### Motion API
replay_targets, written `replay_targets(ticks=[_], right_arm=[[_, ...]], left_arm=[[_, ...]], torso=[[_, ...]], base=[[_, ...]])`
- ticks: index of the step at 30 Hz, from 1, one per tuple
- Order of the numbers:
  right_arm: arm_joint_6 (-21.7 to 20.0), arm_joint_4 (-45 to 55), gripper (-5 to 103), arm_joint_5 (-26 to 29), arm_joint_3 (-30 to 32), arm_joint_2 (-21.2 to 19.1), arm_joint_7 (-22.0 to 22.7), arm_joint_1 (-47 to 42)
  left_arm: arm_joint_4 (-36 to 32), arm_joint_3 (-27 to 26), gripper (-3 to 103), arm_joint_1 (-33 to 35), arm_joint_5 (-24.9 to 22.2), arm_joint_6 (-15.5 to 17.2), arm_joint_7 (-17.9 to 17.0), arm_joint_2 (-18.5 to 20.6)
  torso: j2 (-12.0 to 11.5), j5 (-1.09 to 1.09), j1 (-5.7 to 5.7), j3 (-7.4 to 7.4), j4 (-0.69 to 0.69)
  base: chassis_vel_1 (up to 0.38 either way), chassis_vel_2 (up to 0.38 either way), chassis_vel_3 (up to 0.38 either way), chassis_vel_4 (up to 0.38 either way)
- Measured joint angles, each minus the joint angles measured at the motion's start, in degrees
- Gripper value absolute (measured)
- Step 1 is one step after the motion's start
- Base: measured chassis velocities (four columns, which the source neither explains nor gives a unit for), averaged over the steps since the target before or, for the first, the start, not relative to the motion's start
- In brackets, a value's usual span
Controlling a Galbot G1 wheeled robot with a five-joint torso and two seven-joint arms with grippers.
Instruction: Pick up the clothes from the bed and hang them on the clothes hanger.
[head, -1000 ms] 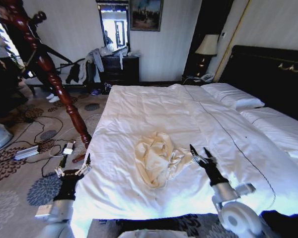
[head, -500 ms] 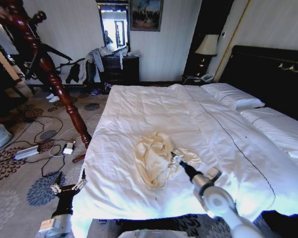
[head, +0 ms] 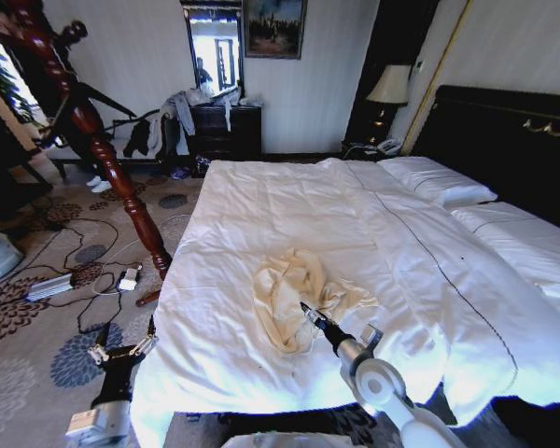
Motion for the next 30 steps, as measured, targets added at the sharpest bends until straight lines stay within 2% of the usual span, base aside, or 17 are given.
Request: replay_targets(ticks=[3, 5, 6, 9, 10, 12, 13, 17, 18, 21, 23, 26, 30], right_arm=[[0.3, -0.4, 61, -0.4, -0.2, 0.1, -0.6, 0.0], [1.0, -1.2, 50, -1.5, -0.5, 0.1, -1.8, 0.0], [1.0, -1.2, 50, -1.5, -0.5, 0.1, -1.8, 0.0], [2.6, -1.8, 33, -1.7, -0.6, 0.6, -3.0, 0.6], [2.6, -1.8, 33, -1.7, -0.6, 0.6, -3.0, 0.6], [3.5, -1.9, 23, -1.4, -0.5, 1.0, -3.9, 0.8], [3.5, -1.9, 23, -1.4, -0.5, 1.0, -3.9, 0.8], [6.0, -1.9, 2, -1.5, -1.2, 0.9, -6.5, 1.0], [6.0, -1.9, 2, -1.5, -1.2, 0.9, -6.5, 1.0], [10.2, -1.1, 1, 0.9, -1.2, -0.9, -11.0, 3.5], [11.2, -0.7, 0, 2.1, -1.1, -1.4, -12.1, 4.8], [13.8, 0.9, 0, 8.1, -0.2, -3.5, -14.9, 13.1], [14.1, 0.0, 0, 11.2, -1.5, -4.4, -15.5, 20.9]], left_arm=[[0.2, 0.0, 100, -0.1, -0.1, 0.0, -0.1, 0.0], [0.5, -0.2, 100, -0.1, -0.2, -0.2, -0.4, -0.1], [0.5, -0.2, 100, -0.1, -0.2, -0.2, -0.4, -0.1], [0.6, -0.8, 100, 0.0, -0.6, -0.4, -0.9, 0.0], [0.6, -0.8, 100, 0.0, -0.6, -0.4, -0.9, 0.0], [0.4, -1.2, 100, 0.0, -1.1, -0.4, -1.1, 0.1], [0.4, -1.2, 100, 0.0, -1.1, -0.4, -1.1, 0.1], [-0.6, -1.7, 100, -0.1, -1.6, 0.1, -1.5, 0.3], [-0.6, -1.7, 100, -0.1, -1.6, 0.1, -1.5, 0.3], [-0.8, -2.2, 100, -0.3, -2.0, 0.4, -2.0, 0.4], [-0.8, -2.3, 100, -0.4, -2.1, 0.5, -2.1, 0.5], [-0.6, -2.8, 100, -0.8, -2.5, 0.7, -2.5, 0.4], [-0.1, -3.0, 100, -1.1, -2.5, 0.7, -2.7, 0.1]], torso=[[0.0, 0.0, 0.0, 0.0, 0.0], [0.0, 0.0, 0.0, 0.0, 0.0], [0.0, 0.0, 0.0, 0.0, 0.0], [0.0, 0.01, 0.0, 0.0, 0.0], [0.0, 0.01, 0.0, 0.0, 0.0], [0.0, 0.0, 0.0, 0.0, 0.0], [0.0, 0.0, 0.0, 0.0, 0.0], [0.0, 0.01, 0.0, 0.0, 0.0], [0.0, 0.01, 0.0, 0.0, 0.0], [0.0, 0.01, 0.0, 0.0, 0.0], [0.0, 0.01, 0.0, 0.0, -0.01], [0.0, 0.0, 0.0, 0.0, 0.01], [0.0, -0.01, 0.0, 0.0, 0.0]], base=[[0.0, 0.0, 0.0, 0.0], [0.0, 0.0, 0.0, 0.0], [0.0, 0.0, 0.0, 0.0], [0.0, 0.0, 0.0, 0.0], [0.0, 0.0, 0.0, 0.0], [0.0, 0.0, 0.0, 0.0], [0.0, 0.0, 0.0, 0.0], [0.0, 0.0, 0.0, 0.0], [0.0, 0.0, 0.0, 0.0], [0.0, 0.0, 0.0, 0.0], [0.0, 0.0, 0.0, 0.0], [0.0, 0.0, 0.0, 0.0], [0.0, 0.0, 0.0, 0.0]])
